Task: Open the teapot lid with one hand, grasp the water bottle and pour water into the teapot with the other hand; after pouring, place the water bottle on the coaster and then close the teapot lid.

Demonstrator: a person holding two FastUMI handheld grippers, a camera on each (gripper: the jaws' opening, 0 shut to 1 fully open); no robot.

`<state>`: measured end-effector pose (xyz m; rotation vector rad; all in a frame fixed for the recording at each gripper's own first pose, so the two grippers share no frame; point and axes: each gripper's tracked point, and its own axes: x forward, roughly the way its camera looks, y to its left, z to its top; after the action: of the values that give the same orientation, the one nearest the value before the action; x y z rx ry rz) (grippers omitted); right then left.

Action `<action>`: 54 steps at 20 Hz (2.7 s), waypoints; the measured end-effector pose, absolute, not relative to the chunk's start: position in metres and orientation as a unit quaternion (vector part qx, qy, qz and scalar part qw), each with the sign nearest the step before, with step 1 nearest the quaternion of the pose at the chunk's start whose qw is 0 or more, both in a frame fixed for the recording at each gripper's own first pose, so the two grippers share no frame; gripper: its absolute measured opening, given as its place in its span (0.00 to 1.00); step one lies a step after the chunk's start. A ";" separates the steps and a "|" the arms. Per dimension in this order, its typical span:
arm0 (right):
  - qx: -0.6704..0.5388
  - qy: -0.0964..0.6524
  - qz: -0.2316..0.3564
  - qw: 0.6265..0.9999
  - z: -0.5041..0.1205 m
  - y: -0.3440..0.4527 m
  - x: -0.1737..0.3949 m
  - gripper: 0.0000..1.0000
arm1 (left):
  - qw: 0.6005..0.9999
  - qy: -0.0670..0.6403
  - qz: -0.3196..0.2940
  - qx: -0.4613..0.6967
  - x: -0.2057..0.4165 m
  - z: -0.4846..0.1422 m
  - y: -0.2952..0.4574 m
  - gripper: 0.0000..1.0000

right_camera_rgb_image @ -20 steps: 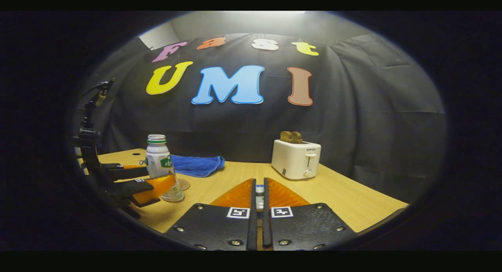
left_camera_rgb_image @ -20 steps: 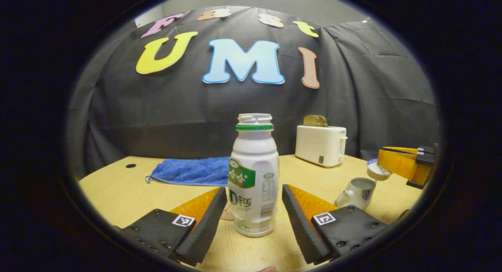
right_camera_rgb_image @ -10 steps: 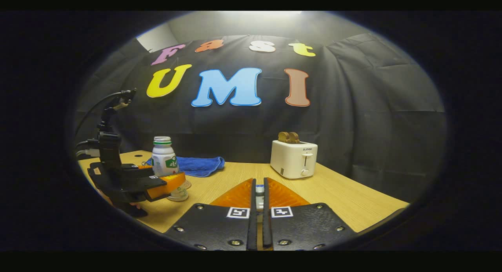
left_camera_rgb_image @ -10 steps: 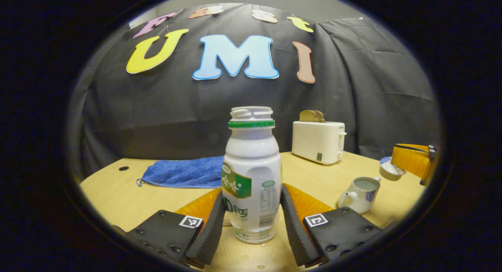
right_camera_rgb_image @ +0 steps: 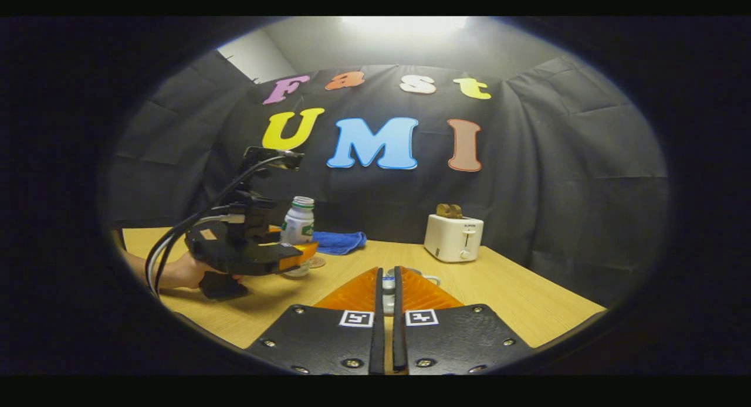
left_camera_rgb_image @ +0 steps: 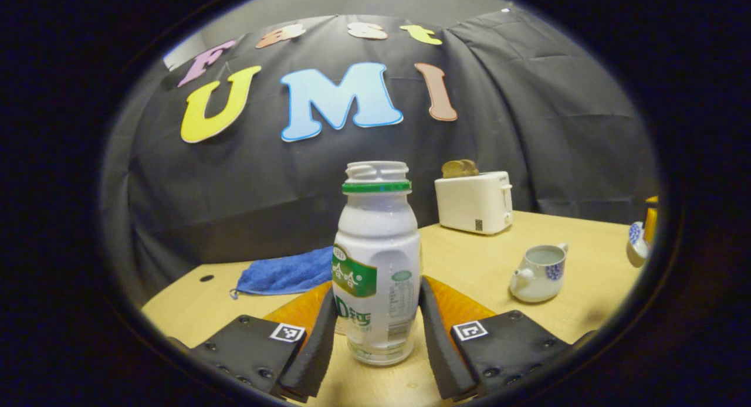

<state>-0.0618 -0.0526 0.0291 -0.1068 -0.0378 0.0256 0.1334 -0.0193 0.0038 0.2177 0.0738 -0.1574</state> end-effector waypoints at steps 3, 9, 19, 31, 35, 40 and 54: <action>-0.047 -0.015 0.026 0.998 0.020 -0.044 -0.080 0.05 | 0.985 0.029 -0.085 0.148 0.129 0.008 -0.028 0.78; -0.043 -0.010 0.039 0.998 0.009 -0.035 -0.107 0.06 | 0.948 0.023 -0.070 0.310 0.142 0.012 -0.034 0.79; -0.034 -0.004 0.038 0.999 0.005 -0.043 -0.119 0.05 | 0.854 0.008 -0.077 0.514 0.165 -0.008 -0.067 0.81; -0.023 0.012 0.024 0.999 -0.007 -0.059 -0.127 0.06 | 0.764 -0.013 -0.102 0.637 0.175 -0.012 -0.100 0.76; -0.021 0.005 0.023 1.000 -0.005 -0.061 -0.128 0.05 | 0.743 -0.018 -0.105 0.661 0.176 -0.009 -0.106 0.81; -0.021 0.012 0.026 0.999 -0.009 -0.061 -0.129 0.05 | 0.716 -0.020 -0.103 0.690 0.178 -0.009 -0.109 0.81; -0.008 0.004 0.022 1.000 -0.005 -0.067 -0.130 0.06 | 0.657 -0.034 -0.109 0.745 0.182 0.002 -0.121 0.81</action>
<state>-0.1304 -0.0669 -0.0050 -0.0163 0.0074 0.0447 0.1824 -0.1212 0.0017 1.6876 -0.0774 -0.2458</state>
